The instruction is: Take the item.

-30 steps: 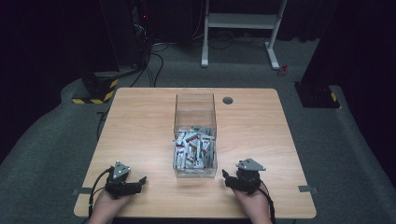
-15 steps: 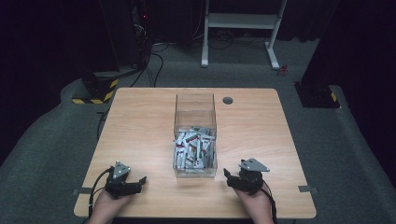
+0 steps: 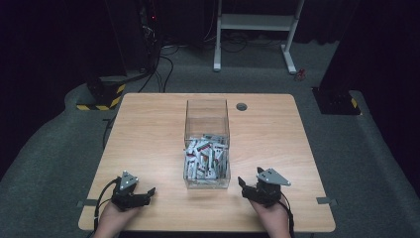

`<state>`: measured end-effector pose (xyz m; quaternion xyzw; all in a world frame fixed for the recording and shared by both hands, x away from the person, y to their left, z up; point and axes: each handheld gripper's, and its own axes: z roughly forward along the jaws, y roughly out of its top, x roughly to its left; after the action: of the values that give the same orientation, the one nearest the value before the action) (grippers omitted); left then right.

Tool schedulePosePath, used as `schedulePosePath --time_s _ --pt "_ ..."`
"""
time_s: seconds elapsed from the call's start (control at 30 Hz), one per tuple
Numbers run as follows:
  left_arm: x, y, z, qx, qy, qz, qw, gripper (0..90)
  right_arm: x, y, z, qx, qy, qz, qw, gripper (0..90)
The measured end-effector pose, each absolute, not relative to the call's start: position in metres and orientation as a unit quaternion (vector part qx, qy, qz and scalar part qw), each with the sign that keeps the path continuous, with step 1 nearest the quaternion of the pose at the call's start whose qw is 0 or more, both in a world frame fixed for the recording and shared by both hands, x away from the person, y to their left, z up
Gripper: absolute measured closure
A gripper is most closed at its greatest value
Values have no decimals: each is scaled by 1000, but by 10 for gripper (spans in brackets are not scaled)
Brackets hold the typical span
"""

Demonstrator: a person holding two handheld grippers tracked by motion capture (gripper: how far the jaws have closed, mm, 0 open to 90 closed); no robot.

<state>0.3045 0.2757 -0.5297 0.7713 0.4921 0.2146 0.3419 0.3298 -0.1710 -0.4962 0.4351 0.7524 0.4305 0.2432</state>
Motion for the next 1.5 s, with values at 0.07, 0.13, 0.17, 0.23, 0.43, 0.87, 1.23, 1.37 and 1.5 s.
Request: schedulePosePath --time_s 0.07,0.13,0.17,0.23,0.43,0.87,1.23,1.37,1.5 --pt "304 276 -530 771 492 215 342 158 329 -171 -495 434 752 431 245 204" --pt "305 276 -530 772 492 215 342 158 327 -170 -490 431 750 436 247 204" --pt "305 276 -529 773 491 214 340 158 326 -170 -489 428 750 438 249 204" --pt "305 276 -530 773 491 214 341 158 325 -168 -485 421 750 442 254 204" --pt "305 276 -530 773 491 215 341 158 322 -164 -478 413 751 450 250 219" --pt "304 276 -530 773 489 215 341 158 317 -152 -464 396 753 453 268 251" --pt "304 276 -529 778 484 212 342 156 318 -143 -455 392 749 466 263 291" --pt "305 276 -529 778 483 211 342 156 319 -139 -451 390 750 469 257 304" --pt "304 276 -529 778 484 211 342 156 320 -134 -449 386 749 474 255 340"
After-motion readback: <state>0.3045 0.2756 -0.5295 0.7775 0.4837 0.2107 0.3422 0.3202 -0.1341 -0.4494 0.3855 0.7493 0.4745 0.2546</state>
